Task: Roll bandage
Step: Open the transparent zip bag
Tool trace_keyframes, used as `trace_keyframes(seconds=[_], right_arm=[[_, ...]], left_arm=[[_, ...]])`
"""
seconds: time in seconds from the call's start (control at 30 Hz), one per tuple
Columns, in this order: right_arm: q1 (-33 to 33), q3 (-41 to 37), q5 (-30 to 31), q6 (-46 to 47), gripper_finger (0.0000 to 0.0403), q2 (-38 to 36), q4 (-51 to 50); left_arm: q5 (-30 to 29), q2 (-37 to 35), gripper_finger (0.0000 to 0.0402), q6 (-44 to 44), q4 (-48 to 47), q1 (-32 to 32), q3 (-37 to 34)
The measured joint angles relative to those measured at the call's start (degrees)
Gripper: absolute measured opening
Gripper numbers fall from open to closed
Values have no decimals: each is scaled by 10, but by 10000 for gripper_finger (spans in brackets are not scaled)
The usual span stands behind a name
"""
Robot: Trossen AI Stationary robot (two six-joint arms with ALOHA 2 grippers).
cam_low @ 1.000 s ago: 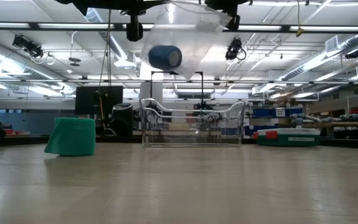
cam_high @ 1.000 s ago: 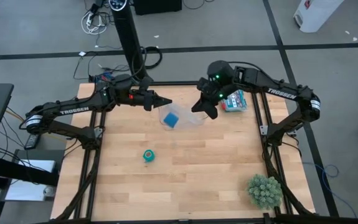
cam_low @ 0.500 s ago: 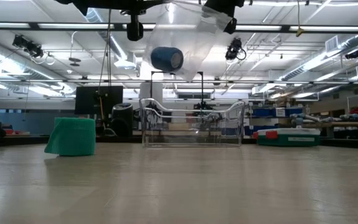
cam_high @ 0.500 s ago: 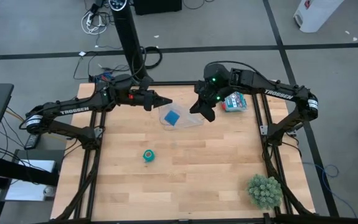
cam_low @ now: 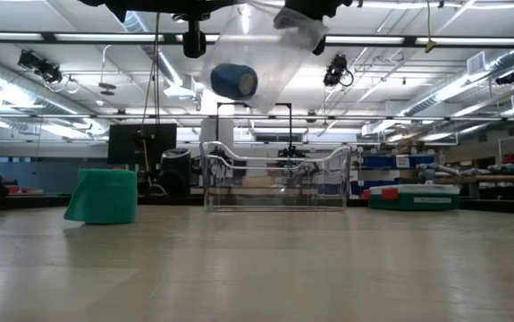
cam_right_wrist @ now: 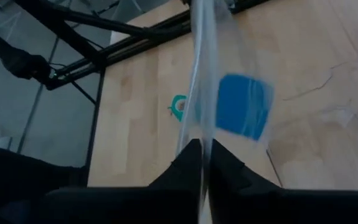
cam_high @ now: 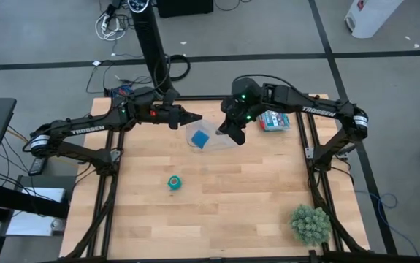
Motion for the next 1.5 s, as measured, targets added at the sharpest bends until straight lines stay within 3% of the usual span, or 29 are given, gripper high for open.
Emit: trace_keyframes(seconds=[0.3, 0.53, 0.77, 1.23, 1.5], right_arm=[[-17, 0, 6, 13, 1, 3, -1], [-37, 0, -106, 34, 0, -4, -70], [-24, 0, -106, 38, 0, 1, -129], [-10, 0, -103, 23, 0, 82, -142], [-3, 0, -108, 43, 0, 105, -64]], left_arm=[[35, 0, 15, 12, 4, -9, 0], [14, -1, 65, 57, -22, -34, 0], [3, 0, 103, 85, -102, -49, 0], [-79, 14, 106, 192, -115, -94, 1], [-99, 31, 106, 265, -122, -108, 1]])
